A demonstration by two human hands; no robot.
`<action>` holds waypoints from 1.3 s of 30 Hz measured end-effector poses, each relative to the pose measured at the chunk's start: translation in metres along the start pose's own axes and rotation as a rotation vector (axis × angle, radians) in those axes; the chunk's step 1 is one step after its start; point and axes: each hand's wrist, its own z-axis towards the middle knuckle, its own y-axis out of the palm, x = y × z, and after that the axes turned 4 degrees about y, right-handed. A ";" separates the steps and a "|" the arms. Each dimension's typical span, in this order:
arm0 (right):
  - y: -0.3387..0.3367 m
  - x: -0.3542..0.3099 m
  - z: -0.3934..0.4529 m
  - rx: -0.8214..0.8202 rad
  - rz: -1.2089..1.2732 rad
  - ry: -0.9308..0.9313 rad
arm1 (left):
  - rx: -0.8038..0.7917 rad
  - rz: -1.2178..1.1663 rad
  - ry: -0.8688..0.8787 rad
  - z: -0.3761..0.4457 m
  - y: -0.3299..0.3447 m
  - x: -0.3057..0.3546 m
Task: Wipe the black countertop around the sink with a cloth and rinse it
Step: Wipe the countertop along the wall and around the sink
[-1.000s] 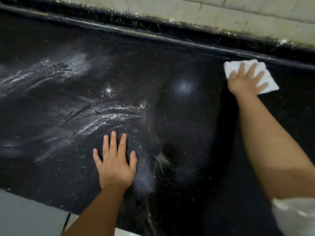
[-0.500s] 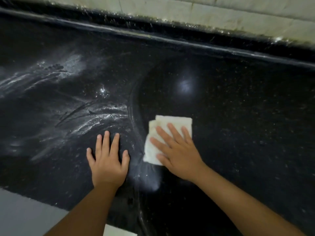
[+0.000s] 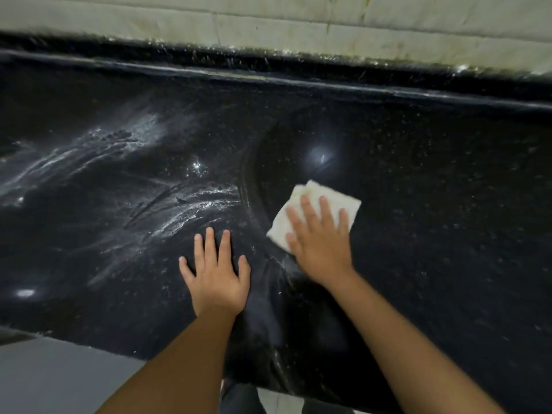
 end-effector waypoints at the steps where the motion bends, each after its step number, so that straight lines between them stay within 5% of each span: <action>1: 0.007 -0.011 -0.023 0.005 0.016 -0.043 | -0.016 0.010 -0.004 0.000 -0.001 0.000; 4: 0.031 -0.019 -0.107 0.017 0.023 -0.129 | -0.051 0.014 0.015 0.000 -0.005 -0.001; 9: 0.035 0.012 -0.209 -0.098 0.056 -0.018 | -0.097 -0.067 0.105 -0.007 -0.010 -0.008; 15: 0.006 -0.013 -0.165 -0.129 0.192 0.725 | -0.080 -0.126 0.509 -0.030 -0.045 -0.065; 22: 0.036 -0.176 -0.124 -0.051 0.129 0.322 | 0.028 -0.025 0.449 -0.018 -0.059 -0.160; 26: 0.047 -0.172 -0.170 -0.017 0.101 0.152 | 0.024 -0.031 0.364 -0.003 -0.055 -0.186; 29: 0.052 -0.121 -0.201 0.005 0.115 0.297 | -0.014 -0.006 0.341 0.002 -0.051 -0.188; 35: 0.011 -0.044 -0.185 -0.120 0.303 0.987 | 0.000 -0.007 0.349 0.002 -0.047 -0.189; 37: 0.004 -0.065 -0.149 -0.131 0.317 0.984 | -0.003 -0.010 0.337 0.003 -0.048 -0.187; 39: 0.006 -0.109 -0.115 -0.169 0.289 0.781 | -0.008 -0.008 0.333 0.002 -0.049 -0.186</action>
